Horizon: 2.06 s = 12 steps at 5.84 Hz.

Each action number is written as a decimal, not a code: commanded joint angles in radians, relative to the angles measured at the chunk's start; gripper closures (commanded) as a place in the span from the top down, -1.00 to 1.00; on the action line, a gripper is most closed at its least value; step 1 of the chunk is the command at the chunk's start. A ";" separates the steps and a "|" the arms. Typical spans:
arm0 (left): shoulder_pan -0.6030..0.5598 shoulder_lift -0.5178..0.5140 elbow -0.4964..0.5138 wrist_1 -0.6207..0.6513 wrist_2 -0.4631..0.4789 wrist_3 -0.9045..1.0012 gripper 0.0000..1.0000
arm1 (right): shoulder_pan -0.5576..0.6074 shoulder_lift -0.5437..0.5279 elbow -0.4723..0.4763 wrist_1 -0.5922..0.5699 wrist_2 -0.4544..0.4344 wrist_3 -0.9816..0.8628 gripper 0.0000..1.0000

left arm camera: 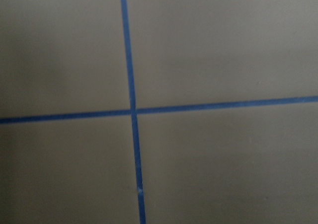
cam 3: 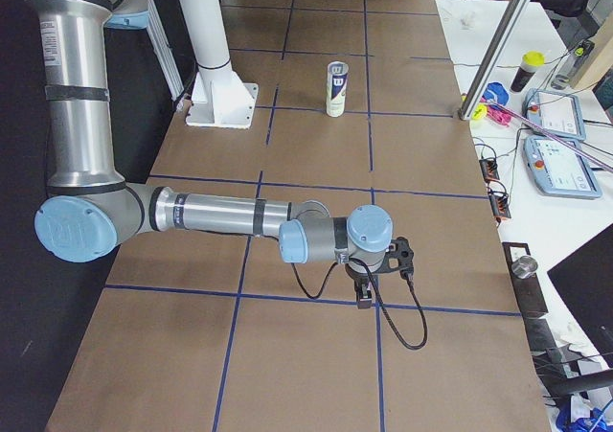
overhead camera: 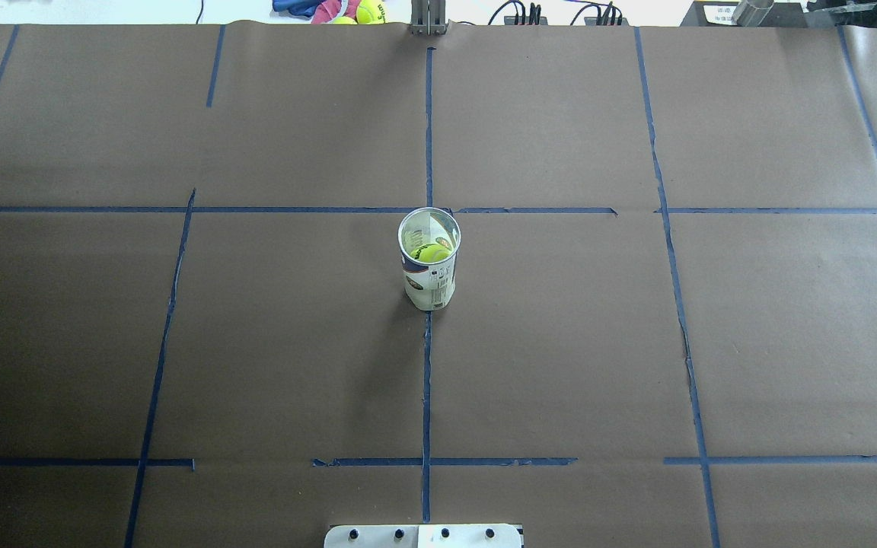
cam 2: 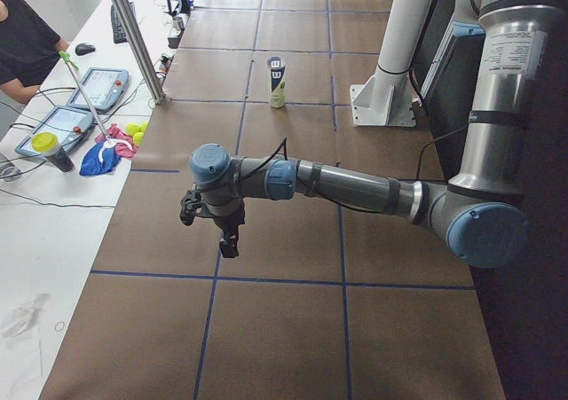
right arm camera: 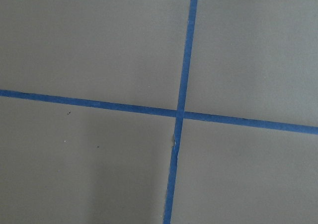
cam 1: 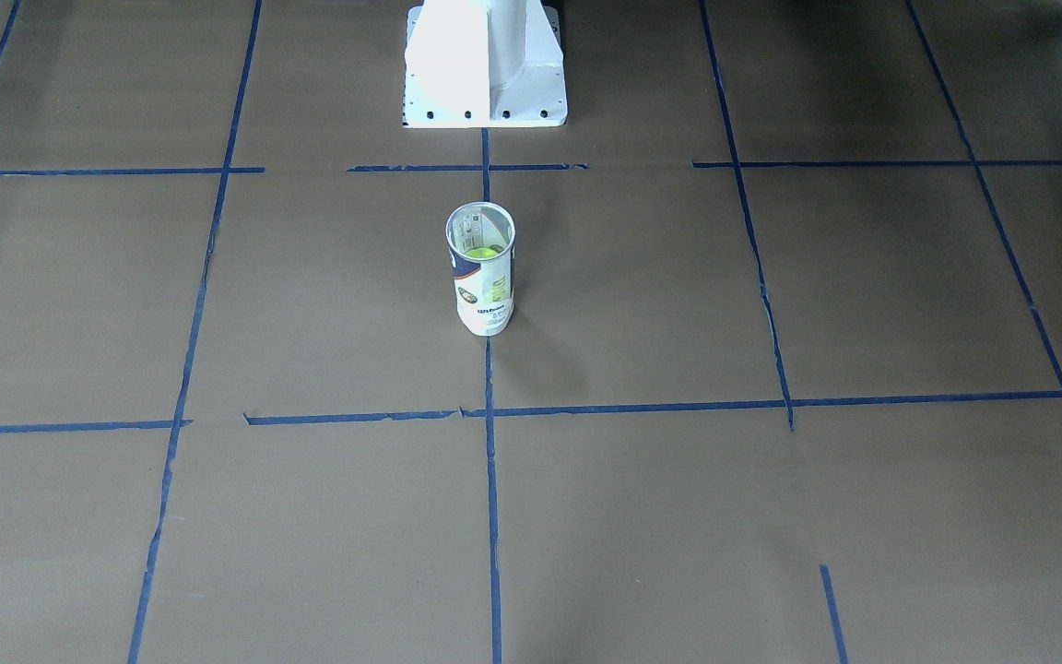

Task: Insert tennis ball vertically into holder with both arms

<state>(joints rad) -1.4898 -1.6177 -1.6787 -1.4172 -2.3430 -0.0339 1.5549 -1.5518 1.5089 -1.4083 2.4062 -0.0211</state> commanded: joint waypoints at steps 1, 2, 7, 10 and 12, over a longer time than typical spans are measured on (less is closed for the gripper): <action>-0.001 0.036 -0.009 0.003 -0.004 0.000 1.00 | 0.001 -0.004 0.004 0.000 -0.001 -0.014 0.99; -0.001 0.038 -0.001 -0.011 -0.006 0.000 1.00 | 0.001 -0.005 0.004 0.000 -0.001 -0.014 0.99; -0.050 0.033 0.005 0.013 -0.130 0.055 1.00 | -0.047 -0.005 0.092 -0.119 0.002 -0.022 0.99; -0.044 0.019 0.002 0.023 -0.096 -0.024 1.00 | -0.087 -0.008 0.100 -0.187 -0.080 -0.060 0.99; -0.044 0.035 -0.036 0.020 -0.032 -0.021 1.00 | -0.039 -0.005 0.111 -0.257 -0.099 -0.106 0.99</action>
<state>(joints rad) -1.5349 -1.5897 -1.7012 -1.3967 -2.3947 -0.0522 1.5035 -1.5607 1.6164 -1.6270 2.3135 -0.1135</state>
